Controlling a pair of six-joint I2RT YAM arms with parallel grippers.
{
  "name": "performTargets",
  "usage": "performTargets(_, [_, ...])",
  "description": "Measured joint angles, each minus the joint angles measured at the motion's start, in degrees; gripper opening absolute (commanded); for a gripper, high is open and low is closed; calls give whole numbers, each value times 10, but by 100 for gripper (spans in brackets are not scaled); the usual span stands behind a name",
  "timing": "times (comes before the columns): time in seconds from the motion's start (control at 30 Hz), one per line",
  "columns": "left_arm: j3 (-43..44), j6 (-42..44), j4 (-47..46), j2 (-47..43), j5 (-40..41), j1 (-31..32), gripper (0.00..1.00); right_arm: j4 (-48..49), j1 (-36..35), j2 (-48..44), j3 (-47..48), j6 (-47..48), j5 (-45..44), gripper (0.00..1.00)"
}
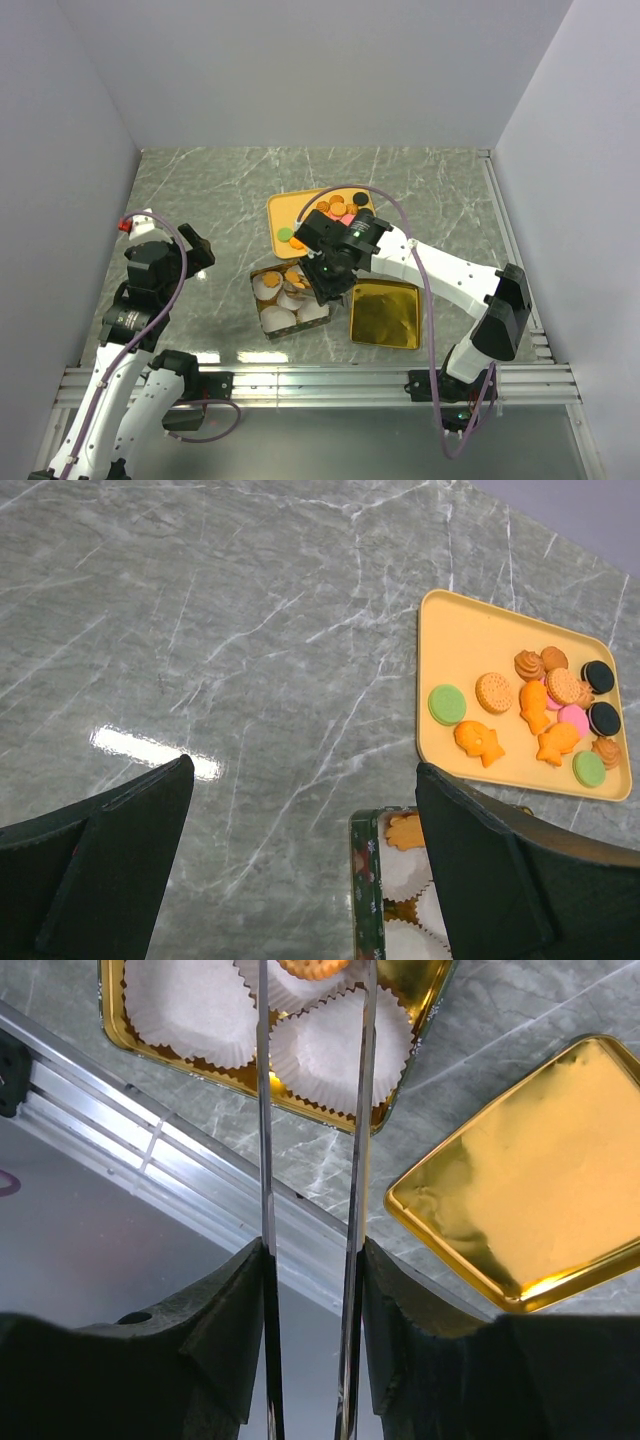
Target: Pack the cookies
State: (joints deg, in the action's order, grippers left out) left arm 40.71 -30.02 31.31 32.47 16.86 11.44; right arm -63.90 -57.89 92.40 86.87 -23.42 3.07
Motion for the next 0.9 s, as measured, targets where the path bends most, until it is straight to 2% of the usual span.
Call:
performTargets(0.17, [0, -7, 0, 0, 0, 0, 99, 0, 0, 0, 0, -2, -1, 50])
performTargets(0.63, [0, -9, 3, 0, 5, 0, 99, -1, -1, 0, 5, -2, -5, 51])
performTargets(0.9, [0, -11, 4, 0, 6, 0, 99, -11, -1, 0, 60, -2, -9, 51])
